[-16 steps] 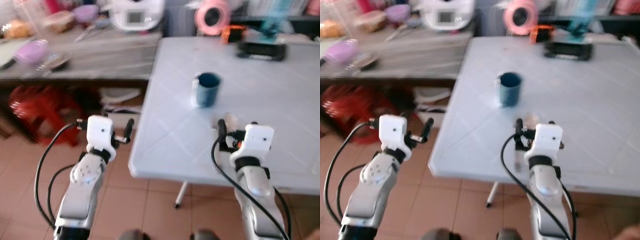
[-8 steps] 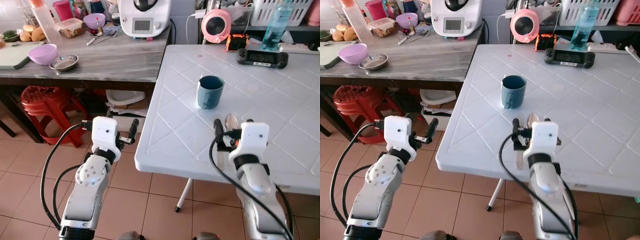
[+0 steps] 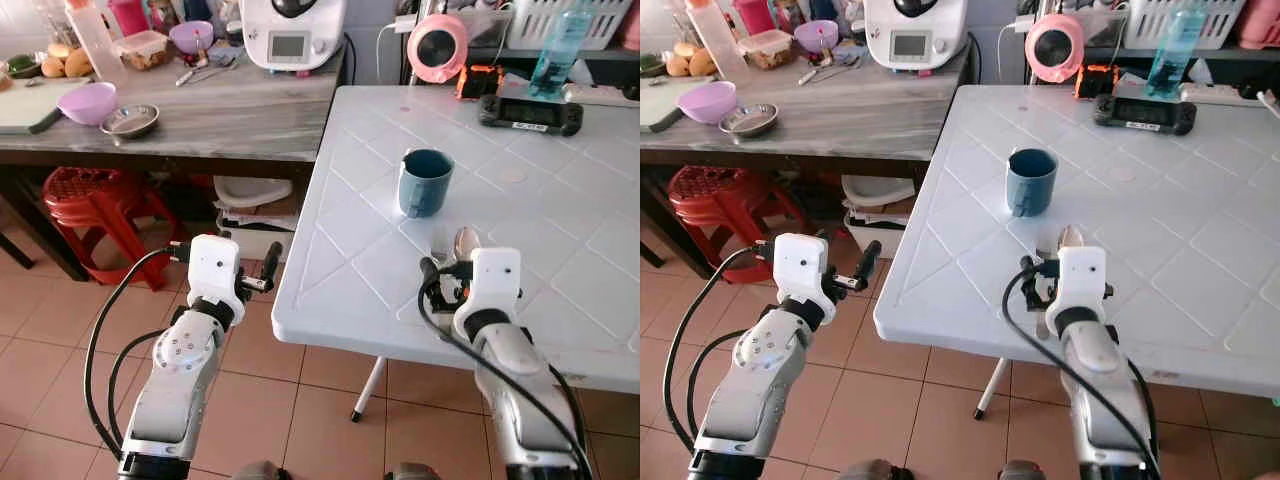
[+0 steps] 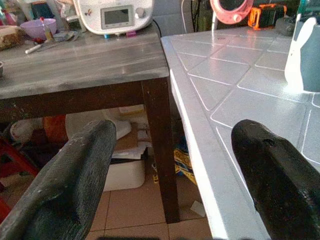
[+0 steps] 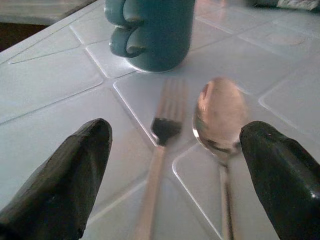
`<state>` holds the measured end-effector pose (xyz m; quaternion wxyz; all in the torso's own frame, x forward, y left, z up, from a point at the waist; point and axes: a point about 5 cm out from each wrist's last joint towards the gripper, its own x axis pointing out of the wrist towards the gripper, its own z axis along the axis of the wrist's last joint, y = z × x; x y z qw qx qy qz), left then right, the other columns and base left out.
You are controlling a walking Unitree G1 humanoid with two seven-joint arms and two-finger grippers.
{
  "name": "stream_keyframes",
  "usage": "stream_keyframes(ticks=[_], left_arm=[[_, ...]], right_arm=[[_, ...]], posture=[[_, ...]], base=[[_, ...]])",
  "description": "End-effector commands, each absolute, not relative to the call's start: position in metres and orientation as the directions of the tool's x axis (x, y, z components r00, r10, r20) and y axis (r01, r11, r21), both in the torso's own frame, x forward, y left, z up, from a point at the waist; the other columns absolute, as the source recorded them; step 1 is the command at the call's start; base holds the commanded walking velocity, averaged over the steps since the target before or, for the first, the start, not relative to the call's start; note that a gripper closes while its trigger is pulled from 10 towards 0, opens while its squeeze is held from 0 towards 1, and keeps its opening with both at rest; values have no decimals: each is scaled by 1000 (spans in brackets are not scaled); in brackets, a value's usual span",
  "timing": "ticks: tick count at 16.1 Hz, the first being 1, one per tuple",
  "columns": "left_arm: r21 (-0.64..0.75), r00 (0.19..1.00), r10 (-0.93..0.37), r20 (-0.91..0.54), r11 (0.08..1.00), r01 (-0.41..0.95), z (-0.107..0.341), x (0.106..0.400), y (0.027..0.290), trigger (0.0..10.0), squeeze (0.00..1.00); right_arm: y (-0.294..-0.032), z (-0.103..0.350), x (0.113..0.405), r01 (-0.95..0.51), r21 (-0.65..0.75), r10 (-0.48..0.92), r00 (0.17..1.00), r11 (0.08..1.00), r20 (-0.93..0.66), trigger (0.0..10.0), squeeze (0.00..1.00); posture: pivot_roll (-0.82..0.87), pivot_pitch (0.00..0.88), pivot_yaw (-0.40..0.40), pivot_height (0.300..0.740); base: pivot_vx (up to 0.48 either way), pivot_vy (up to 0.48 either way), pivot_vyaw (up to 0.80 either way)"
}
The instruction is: Setting the table
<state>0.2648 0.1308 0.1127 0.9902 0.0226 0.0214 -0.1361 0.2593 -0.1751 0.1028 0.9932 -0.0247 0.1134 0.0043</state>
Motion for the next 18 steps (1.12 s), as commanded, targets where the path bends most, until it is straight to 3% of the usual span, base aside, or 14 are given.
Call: stream_keyframes(ticks=[1,7,8,9,18], left_arm=[[52,960,-276,-53,959,279,115,263,133,10000,0],[60,957,-283,-65,956,287,115,261,135,10000,0],[61,956,-284,-68,956,289,115,261,135,10000,0],[61,956,-286,-70,955,290,115,261,135,10000,0],[60,951,-298,-80,951,303,115,262,133,10000,0]], right_arm=[[-168,100,262,-58,-16,52,966,998,-253,10000,0],[-153,97,265,-123,55,134,944,991,-301,10000,0],[-155,95,265,-98,67,114,939,993,-324,2941,0],[-156,93,264,-90,77,111,934,993,-340,0,0],[-169,78,257,-18,120,74,873,993,-483,0,0]], posture=[[-53,0,81,740],[-45,2,91,740],[-45,5,91,740],[-43,7,91,740],[-44,9,91,740]], base=[[0,0,0],[0,0,0],[0,0,0],[0,0,0],[0,0,0]])
